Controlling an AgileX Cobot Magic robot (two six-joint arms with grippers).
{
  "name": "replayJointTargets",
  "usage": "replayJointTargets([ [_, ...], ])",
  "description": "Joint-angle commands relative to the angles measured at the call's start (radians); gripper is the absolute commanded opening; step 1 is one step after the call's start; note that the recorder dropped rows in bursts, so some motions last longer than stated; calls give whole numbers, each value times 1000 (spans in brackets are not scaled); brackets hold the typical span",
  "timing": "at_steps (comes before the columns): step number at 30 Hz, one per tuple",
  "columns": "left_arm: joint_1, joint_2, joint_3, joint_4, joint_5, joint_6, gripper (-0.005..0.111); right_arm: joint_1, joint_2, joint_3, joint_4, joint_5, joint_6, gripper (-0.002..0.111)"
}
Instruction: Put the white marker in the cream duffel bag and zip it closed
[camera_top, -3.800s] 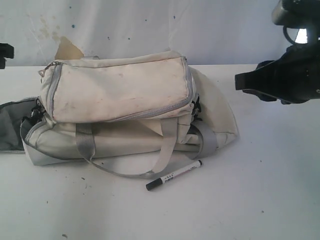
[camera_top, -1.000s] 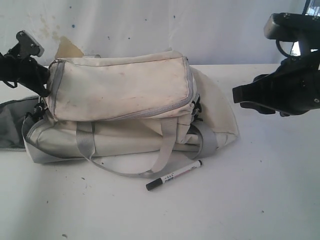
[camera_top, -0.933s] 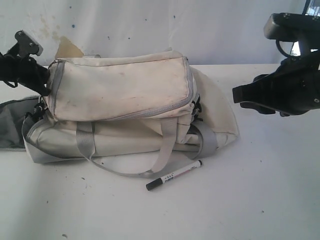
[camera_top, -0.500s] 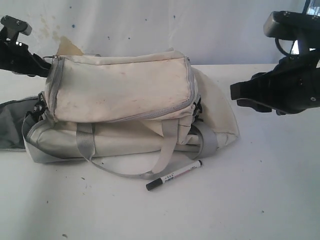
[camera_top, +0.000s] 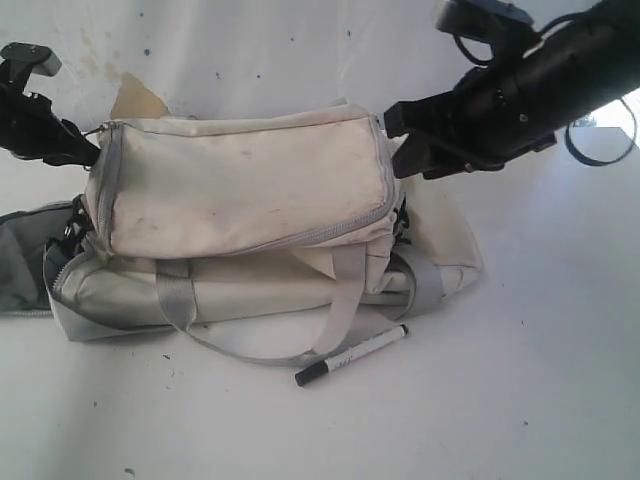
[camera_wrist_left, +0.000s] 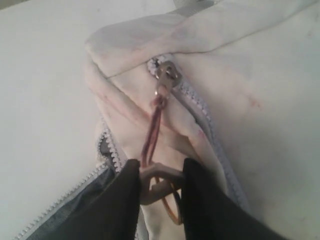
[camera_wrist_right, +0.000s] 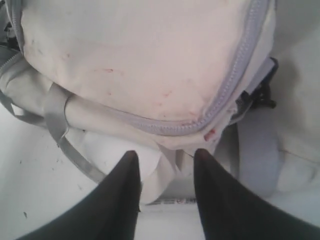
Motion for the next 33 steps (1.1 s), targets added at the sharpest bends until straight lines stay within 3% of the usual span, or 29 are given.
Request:
replayJointTargets([
  [1,-4,-15,-4,21,50,-30,0,2,127,-118,126,88,-150,35],
  [7,-4,-15,-4,21,76,-40,0,4,280,-283,411,99,-356,51],
  [12,-4,-15,-4,21,90,-54,0,41,375,-376,561,57,-583,53],
  [22,-34,-15,-4,36,118,-54,0,169,528,-512,577,-168,-732,53],
  [31,-51,-15,-4,76,112,-52,0,318,714,-633,577,-631,-1120,53],
  [33,-51,-15,-4,76,112,-52,0,327,756,-657,577,-663,-1154,53],
])
